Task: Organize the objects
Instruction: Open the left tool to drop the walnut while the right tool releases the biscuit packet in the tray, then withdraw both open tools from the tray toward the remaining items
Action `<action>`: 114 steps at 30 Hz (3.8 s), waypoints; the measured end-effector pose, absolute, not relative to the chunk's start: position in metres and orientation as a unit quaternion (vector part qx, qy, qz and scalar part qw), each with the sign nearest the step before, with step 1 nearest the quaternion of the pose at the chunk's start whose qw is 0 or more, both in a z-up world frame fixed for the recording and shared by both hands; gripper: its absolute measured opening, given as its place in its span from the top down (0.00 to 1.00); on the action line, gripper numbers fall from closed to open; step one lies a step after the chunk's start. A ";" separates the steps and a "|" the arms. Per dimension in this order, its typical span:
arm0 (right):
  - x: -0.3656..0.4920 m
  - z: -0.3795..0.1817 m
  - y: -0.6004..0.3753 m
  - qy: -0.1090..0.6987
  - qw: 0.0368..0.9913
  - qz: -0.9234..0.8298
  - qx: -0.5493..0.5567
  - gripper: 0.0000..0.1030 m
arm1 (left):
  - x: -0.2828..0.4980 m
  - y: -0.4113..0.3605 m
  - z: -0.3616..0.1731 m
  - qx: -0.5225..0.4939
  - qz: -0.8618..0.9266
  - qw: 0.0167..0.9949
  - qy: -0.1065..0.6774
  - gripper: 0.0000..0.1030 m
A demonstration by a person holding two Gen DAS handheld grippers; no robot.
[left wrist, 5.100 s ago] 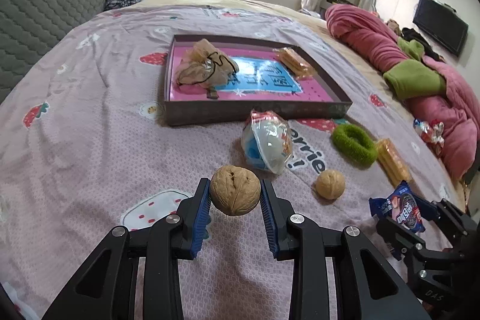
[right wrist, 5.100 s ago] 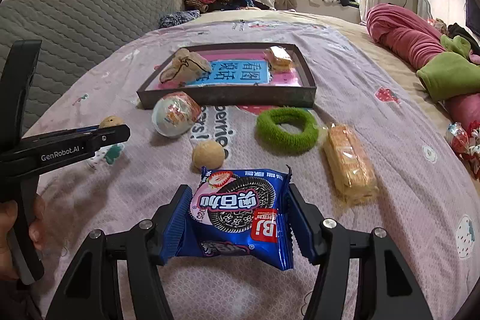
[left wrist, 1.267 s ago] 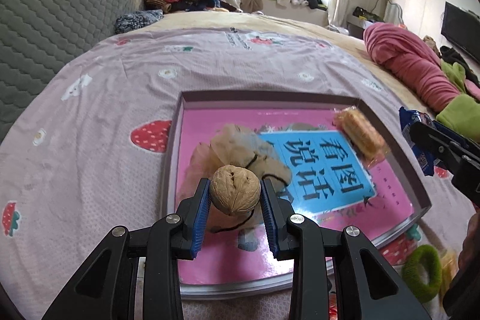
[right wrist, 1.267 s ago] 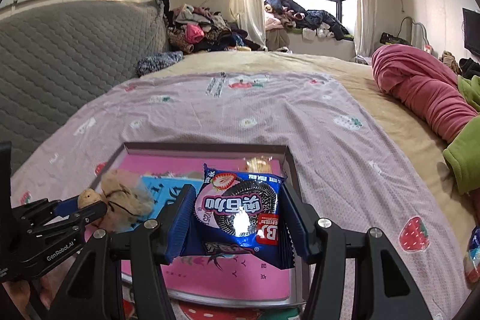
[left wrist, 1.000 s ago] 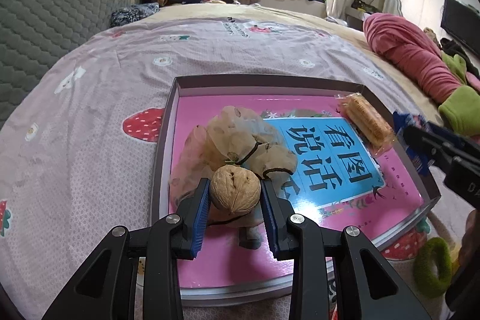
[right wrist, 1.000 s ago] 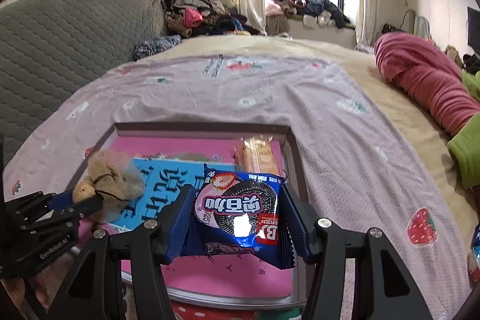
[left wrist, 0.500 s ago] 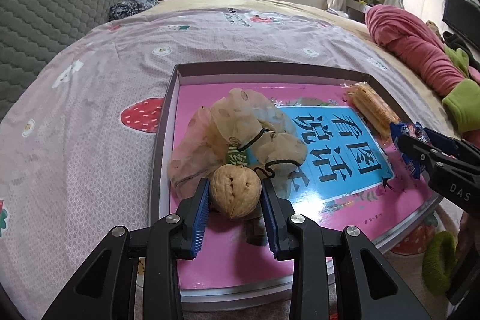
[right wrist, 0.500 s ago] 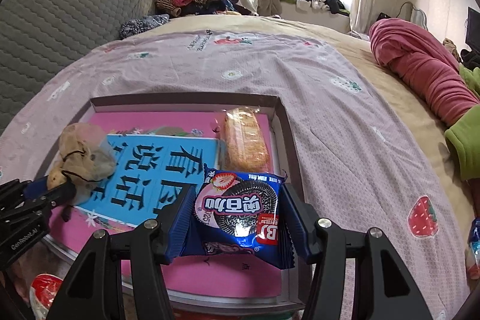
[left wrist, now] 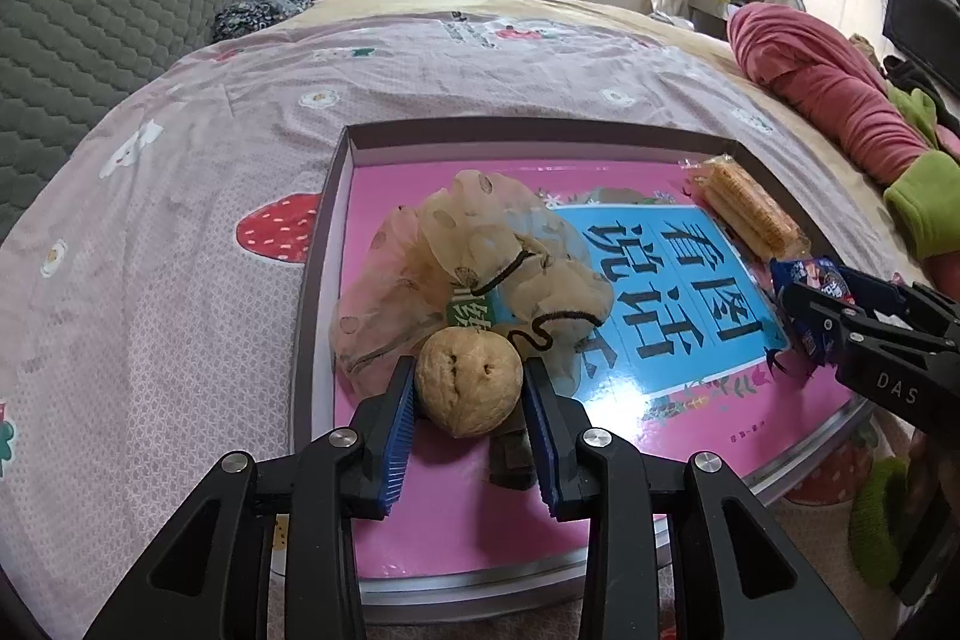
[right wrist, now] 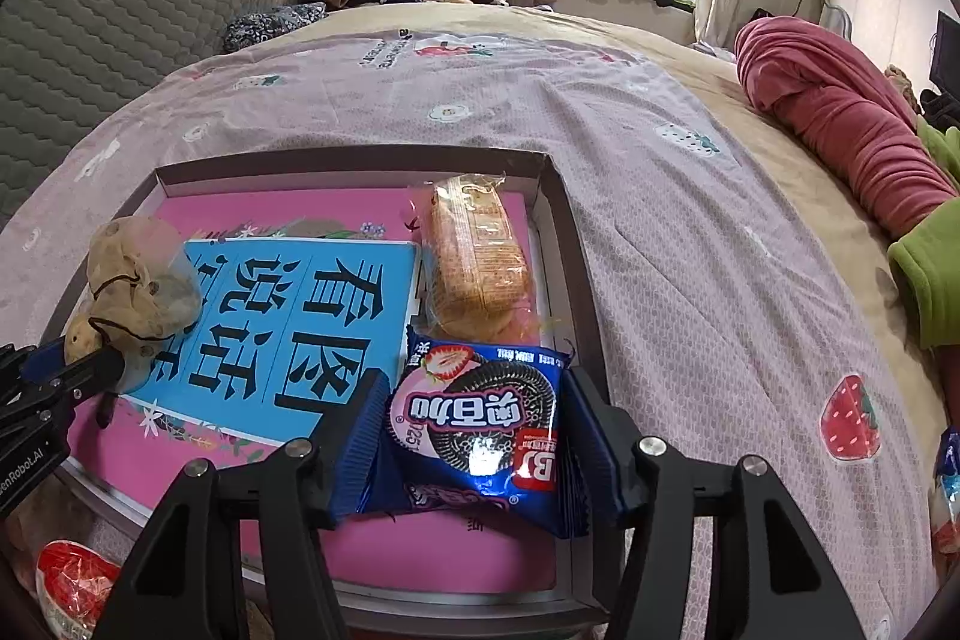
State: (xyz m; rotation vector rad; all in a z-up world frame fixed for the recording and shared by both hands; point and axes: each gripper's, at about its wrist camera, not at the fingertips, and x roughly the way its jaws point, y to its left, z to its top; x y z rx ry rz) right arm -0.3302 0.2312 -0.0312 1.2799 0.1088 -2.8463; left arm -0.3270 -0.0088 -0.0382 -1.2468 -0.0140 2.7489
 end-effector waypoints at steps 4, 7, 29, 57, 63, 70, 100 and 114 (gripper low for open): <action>-0.330 -0.031 0.229 0.040 0.008 -0.910 0.413 0.42 | -0.327 -0.008 -0.039 -0.414 0.908 0.060 -0.005 0.60; -0.330 -0.031 0.229 0.041 0.007 -0.909 0.415 0.41 | -0.328 -0.009 -0.039 -0.418 0.907 0.060 -0.006 0.53; -0.324 -0.016 0.231 0.038 0.000 -0.914 0.404 0.31 | -0.324 -0.006 -0.031 -0.425 0.903 0.065 0.002 0.29; -0.295 0.037 0.231 0.042 -0.011 -0.939 0.341 0.17 | -0.295 0.000 0.017 -0.393 0.916 0.083 0.002 0.20; -0.283 0.051 0.228 0.052 -0.012 -0.942 0.331 0.15 | -0.286 0.004 0.031 -0.379 0.922 0.076 0.016 0.20; -0.248 0.077 0.230 0.057 -0.010 -0.947 0.315 0.11 | -0.260 0.007 0.053 -0.359 0.930 0.070 0.024 0.20; -0.101 0.145 0.259 0.071 -0.017 -0.953 0.296 0.08 | -0.121 0.020 0.112 -0.348 0.936 0.045 0.025 0.20; -0.048 0.161 0.267 0.073 -0.020 -0.955 0.286 0.08 | -0.073 0.026 0.138 -0.336 0.940 0.046 0.031 0.20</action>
